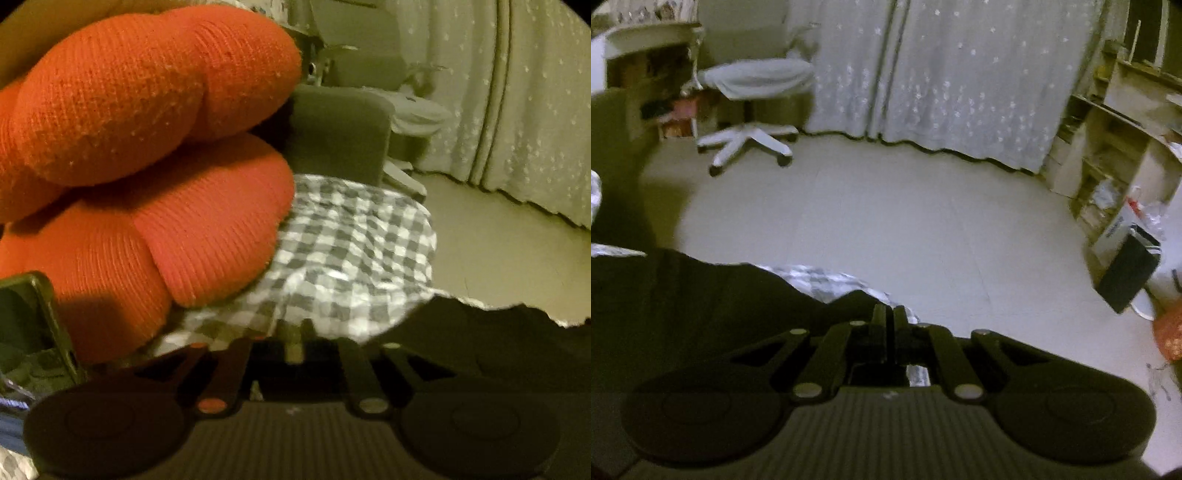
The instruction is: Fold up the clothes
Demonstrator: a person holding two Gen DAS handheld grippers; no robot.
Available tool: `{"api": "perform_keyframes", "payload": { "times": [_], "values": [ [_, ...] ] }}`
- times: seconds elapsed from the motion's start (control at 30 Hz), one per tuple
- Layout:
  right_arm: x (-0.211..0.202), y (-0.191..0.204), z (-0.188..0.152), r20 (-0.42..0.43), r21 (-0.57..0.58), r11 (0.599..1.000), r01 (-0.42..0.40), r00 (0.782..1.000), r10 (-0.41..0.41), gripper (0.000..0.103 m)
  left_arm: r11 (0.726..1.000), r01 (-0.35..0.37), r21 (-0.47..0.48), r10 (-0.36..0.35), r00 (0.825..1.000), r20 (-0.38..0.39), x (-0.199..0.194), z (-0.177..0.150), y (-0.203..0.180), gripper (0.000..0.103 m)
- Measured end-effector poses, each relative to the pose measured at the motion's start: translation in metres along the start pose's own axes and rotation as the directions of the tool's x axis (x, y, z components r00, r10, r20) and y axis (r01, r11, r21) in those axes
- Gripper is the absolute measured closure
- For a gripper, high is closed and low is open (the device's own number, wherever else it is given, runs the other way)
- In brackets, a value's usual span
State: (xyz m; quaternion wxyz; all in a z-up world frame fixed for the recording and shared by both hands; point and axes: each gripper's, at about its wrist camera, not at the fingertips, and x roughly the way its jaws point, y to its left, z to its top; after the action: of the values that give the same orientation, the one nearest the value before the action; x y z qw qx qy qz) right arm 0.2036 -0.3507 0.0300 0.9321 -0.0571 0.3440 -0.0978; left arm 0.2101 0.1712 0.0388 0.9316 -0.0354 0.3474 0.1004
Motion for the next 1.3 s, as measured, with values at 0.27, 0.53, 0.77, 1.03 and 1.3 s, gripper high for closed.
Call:
{"api": "perform_keyframes", "payload": {
  "times": [0.27, 0.53, 0.77, 1.03, 1.3],
  "values": [
    [-0.007, -0.003, 0.001, -0.009, 0.023, 1.000, 0.002, 1.000, -0.002, 0.097, 0.998, -0.051, 0.045, 0.053, 0.997, -0.048, 0.018, -0.011, -0.016, 0.053],
    [-0.008, -0.003, 0.004, 0.008, 0.066, 0.992, -0.106, 0.994, 0.105, 0.095, 0.995, -0.037, 0.091, 0.040, 0.998, -0.038, 0.014, -0.018, -0.026, 0.102],
    [-0.009, -0.003, 0.002, 0.008, 0.061, 0.992, -0.113, 0.994, 0.112, 0.096, 0.996, -0.068, 0.057, 0.066, 0.997, 0.039, 0.004, -0.002, -0.018, 0.102],
    [-0.012, -0.001, 0.002, 0.039, 0.020, 0.997, -0.074, 0.997, 0.073, 0.097, 0.987, -0.120, 0.103, 0.113, 0.991, 0.072, 0.010, 0.009, -0.021, 0.102],
    [-0.010, 0.007, 0.004, 0.047, 0.000, 0.998, -0.059, 0.997, 0.059, 0.097, 0.981, -0.140, 0.133, 0.132, 0.989, 0.068, 0.020, 0.018, -0.027, 0.102]
  ]
}}
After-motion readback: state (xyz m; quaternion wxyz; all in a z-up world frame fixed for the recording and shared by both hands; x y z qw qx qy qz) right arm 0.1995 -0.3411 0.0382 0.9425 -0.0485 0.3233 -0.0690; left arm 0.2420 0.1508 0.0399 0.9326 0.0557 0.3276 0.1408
